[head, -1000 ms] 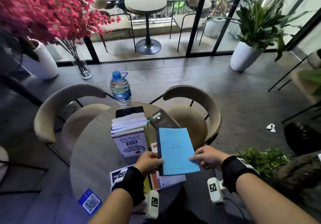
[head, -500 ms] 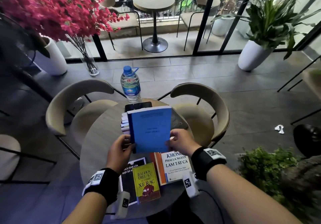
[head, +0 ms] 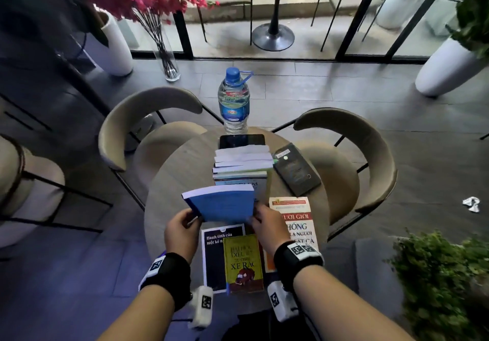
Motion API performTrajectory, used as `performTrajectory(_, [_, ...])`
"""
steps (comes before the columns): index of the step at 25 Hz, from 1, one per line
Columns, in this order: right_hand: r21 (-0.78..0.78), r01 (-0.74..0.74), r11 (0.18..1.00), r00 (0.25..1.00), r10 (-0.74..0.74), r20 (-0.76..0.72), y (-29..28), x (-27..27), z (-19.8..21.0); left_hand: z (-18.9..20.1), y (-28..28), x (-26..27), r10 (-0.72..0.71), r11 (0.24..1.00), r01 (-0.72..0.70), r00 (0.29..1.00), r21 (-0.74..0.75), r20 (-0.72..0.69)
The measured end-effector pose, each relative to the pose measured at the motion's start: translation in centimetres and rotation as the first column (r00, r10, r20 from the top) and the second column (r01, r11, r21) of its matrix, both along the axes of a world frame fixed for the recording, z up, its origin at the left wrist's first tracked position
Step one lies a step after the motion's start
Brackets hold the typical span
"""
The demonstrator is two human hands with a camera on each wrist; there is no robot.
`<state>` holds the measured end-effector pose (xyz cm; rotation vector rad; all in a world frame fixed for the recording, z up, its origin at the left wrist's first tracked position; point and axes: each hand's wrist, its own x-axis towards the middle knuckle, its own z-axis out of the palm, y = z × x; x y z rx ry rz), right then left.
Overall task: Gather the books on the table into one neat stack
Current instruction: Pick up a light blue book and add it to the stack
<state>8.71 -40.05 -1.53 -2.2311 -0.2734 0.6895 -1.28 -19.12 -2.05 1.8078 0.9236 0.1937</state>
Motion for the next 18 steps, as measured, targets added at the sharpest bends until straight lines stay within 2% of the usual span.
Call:
performTrajectory(6, [-0.073, 0.071, 0.995, 0.997, -0.068, 0.034, 0.7, 0.0, -3.3, -2.6, -0.5, 1.2, 0.136, 0.984, -0.137, 0.991, -0.112, -0.022])
performTrajectory(9, [-0.017, 0.166, 0.986, 0.986, -0.166, 0.013, 0.7, 0.2, -3.8, -3.2, -1.0, 1.8, 0.163, 0.965, -0.156, 0.987, -0.209, 0.012])
performTrajectory(12, [-0.008, 0.218, 0.976, 0.976, -0.218, -0.014, 0.8, 0.7, -3.9, -4.3, -1.2, 1.8, 0.112, 0.966, -0.114, 0.993, -0.234, -0.021])
performTrajectory(18, [-0.018, 0.296, 0.955, 0.953, -0.297, -0.053, -0.6, 1.6, -3.8, -3.9, -2.7, 2.8, 0.082, 0.967, -0.083, 0.997, -0.241, -0.017])
